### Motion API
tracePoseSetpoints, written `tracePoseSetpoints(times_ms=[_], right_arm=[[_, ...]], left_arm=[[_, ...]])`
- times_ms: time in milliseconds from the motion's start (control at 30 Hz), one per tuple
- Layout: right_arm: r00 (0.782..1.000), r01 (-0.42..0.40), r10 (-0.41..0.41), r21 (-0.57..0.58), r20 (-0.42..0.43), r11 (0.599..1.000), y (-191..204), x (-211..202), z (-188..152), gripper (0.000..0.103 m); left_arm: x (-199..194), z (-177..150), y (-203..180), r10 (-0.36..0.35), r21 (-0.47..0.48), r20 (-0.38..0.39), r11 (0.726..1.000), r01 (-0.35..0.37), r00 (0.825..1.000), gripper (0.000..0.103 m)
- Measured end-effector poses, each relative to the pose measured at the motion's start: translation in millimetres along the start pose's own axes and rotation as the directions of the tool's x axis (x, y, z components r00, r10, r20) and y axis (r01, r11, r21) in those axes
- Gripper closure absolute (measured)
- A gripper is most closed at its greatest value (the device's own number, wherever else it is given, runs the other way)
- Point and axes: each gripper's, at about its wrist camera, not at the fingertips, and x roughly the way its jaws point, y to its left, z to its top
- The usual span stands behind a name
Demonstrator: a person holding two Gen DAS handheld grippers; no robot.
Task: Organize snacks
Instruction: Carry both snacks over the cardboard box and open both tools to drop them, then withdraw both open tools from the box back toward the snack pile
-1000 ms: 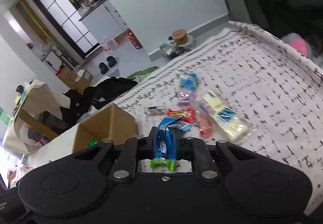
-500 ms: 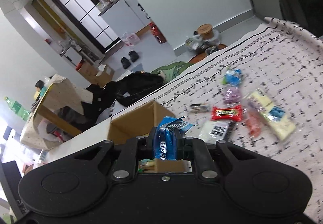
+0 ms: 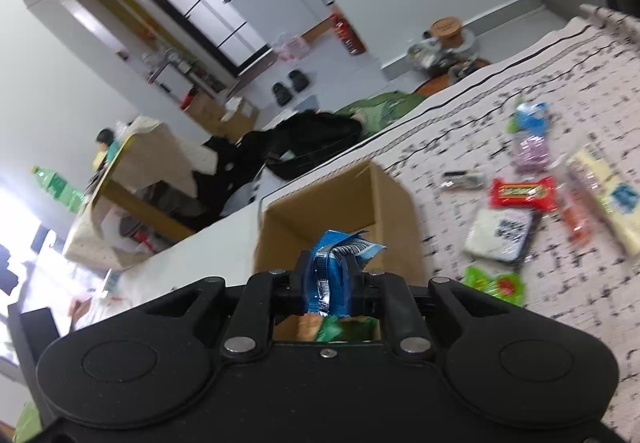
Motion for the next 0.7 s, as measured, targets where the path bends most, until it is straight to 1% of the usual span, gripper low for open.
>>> tracePoseSetpoints(times_ms=[67, 100, 133, 267, 367, 500, 600, 700], right_arm=[[1.0, 0.0, 0.0, 0.001, -0.017, 1.0, 2, 3, -1, 0.079], [1.0, 0.002, -0.002, 0.0, -0.019, 1.0, 2, 3, -1, 0.074], [1.0, 0.008, -0.008, 0.001, -0.019, 1.0, 2, 3, -2, 0.072], [0.999, 0.04, -0.04, 0.025, -0.013, 0.999, -8, -3, -1, 0.071], [0.997, 0.072, -0.072, 0.035, -0.004, 0.997, -20, -11, -2, 0.067], [0.992, 0.128, -0.129, 0.039, 0.012, 0.991, -35, -26, -4, 0.054], [0.984, 0.173, -0.174, 0.037, 0.027, 0.984, -46, -38, -3, 0.051], [0.974, 0.219, -0.221, 0.045, 0.041, 0.975, -59, -50, -3, 0.042]], left_arm=[[1, 2, 3, 0.007, -0.017, 0.005, 1.0, -0.007, 1.0, 0.05], [1, 3, 4, 0.011, -0.024, 0.009, 1.0, -0.011, 1.0, 0.049], [1, 3, 5, 0.018, -0.028, 0.013, 0.999, -0.018, 1.0, 0.047], [5, 3, 6, 0.039, -0.038, 0.005, 0.999, -0.038, 0.999, 0.042], [6, 1, 3, 0.043, -0.027, 0.003, 0.999, -0.043, 0.999, 0.039], [6, -5, -8, 0.038, 0.019, 0.001, 0.999, -0.038, 0.999, 0.032], [8, -12, -21, 0.024, 0.081, 0.0, 0.996, -0.024, 1.0, 0.03], [7, -20, -35, 0.004, 0.14, 0.006, 0.99, -0.005, 1.0, 0.027]])
